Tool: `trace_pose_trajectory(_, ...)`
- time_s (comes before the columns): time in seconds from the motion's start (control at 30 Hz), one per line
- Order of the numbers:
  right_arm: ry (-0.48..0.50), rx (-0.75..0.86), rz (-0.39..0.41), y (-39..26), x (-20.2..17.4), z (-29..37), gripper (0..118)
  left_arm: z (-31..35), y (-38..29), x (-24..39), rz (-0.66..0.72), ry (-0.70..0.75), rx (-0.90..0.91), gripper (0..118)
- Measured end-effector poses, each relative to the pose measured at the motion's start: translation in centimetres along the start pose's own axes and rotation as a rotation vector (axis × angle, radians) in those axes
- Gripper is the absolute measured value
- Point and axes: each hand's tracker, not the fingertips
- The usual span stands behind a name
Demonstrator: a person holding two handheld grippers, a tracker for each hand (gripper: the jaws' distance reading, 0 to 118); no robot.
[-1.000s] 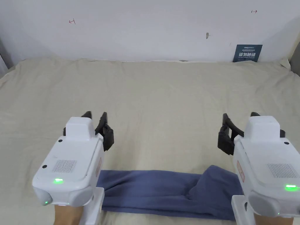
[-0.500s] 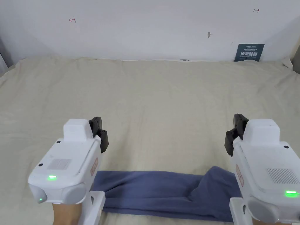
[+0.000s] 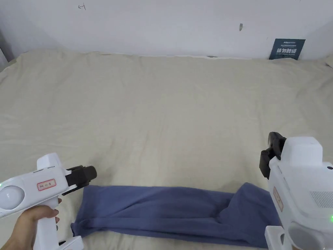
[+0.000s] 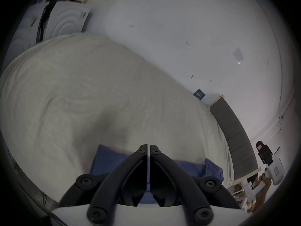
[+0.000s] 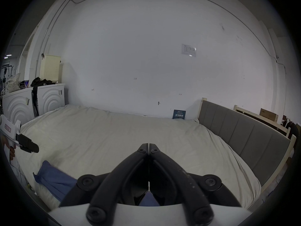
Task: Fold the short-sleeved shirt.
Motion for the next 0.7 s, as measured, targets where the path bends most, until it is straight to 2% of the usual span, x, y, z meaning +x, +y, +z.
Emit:
trace_pose_trajectory(0.07,-0.001,-0.016,0.000,-0.3,-0.3,-0.5,2,-0.6,-0.2,-2.1,0.019,0.021,-0.036,6)
trace_pose_trajectory(0.1,-0.001,-0.023,-0.001,-0.4,-0.4,-0.8,2,-0.9,-0.4,-2.7,0.016,0.024,-0.055,13)
trace_pose_trajectory(0.23,-0.004,-0.052,0.001,-0.9,-0.7,-1.4,2,-2.5,-1.3,-5.6,0.094,0.069,-0.177,103)
trace_pose_trajectory(0.27,-0.004,-0.059,0.003,-1.1,-0.8,-1.6,2,-2.8,-1.5,-5.9,0.098,0.071,-0.181,112)
trace_pose_trajectory(0.37,-0.006,-0.083,0.011,-1.5,-0.9,-2.0,2,-3.5,-2.2,-6.6,0.102,0.059,-0.177,110)
trace_pose_trajectory(0.4,-0.006,-0.089,0.013,-1.6,-1.0,-2.1,2,-3.8,-2.4,-6.7,0.102,0.056,-0.187,105)
trace_pose_trajectory(0.53,-0.006,-0.106,0.021,-2.0,-1.0,-2.5,2,-5.2,-3.4,-7.1,0.054,0.044,-0.229,53)
trace_pose_trajectory(0.63,-0.007,-0.113,0.025,-2.0,-0.9,-2.6,2,-5.4,-4.3,-6.6,-0.002,0.067,-0.202,46)
trace_pose_trajectory(0.7,-0.008,-0.112,0.017,-2.0,-0.7,-2.6,2,-5.3,-4.4,-6.6,0.000,0.063,-0.197,30)
